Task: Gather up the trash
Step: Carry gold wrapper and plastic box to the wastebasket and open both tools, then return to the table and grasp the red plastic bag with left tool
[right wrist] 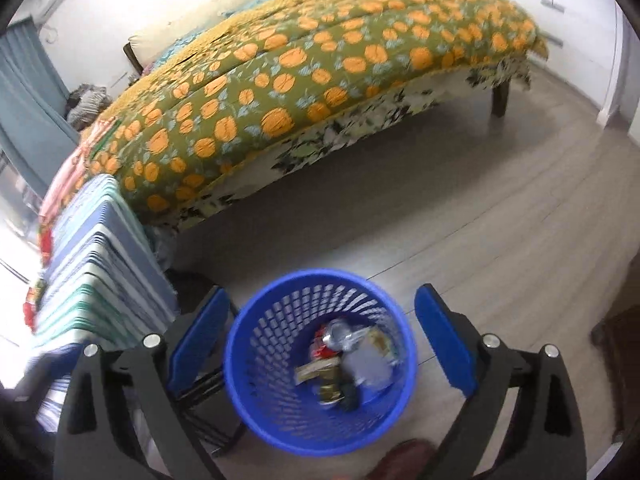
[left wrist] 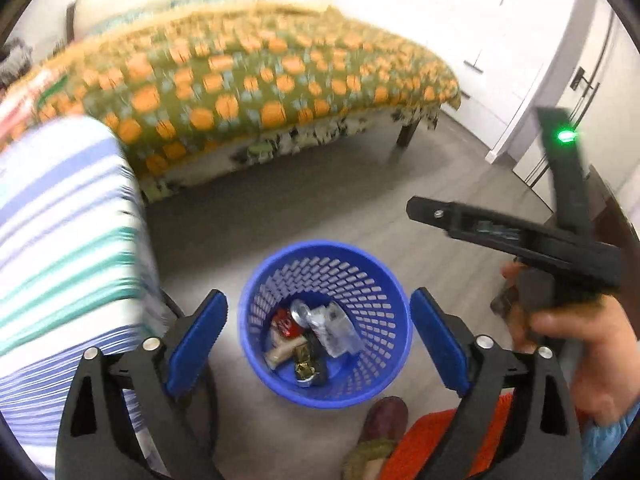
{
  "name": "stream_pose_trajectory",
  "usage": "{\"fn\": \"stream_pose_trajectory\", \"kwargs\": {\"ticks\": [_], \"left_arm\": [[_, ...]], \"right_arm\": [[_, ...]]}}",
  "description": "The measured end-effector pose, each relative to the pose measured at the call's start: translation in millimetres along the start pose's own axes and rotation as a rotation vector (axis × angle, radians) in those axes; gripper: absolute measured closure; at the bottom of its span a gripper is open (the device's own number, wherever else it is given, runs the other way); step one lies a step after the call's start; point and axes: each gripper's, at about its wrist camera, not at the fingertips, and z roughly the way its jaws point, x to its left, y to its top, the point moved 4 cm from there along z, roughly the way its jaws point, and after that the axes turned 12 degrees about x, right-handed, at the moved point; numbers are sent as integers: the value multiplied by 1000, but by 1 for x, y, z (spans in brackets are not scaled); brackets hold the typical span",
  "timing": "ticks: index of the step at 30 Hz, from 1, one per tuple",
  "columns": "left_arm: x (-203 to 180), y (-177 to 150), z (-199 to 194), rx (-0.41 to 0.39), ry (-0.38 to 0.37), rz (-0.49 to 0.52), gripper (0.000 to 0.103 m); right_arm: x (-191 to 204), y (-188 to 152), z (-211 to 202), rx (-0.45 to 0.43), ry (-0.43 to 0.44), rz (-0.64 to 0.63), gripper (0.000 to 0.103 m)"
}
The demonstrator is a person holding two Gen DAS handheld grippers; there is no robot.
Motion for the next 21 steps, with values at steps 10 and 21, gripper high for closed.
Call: {"fn": "stream_pose_trajectory", "kwargs": {"ticks": [10, 21], "left_arm": [[99, -103, -82, -41, 264, -110, 7], [252, -205, -158, -36, 437, -428, 7]], "right_arm": [[64, -22, -27, -175, -161, -264, 9], [275, -92, -30, -90, 92, -560, 7]]}}
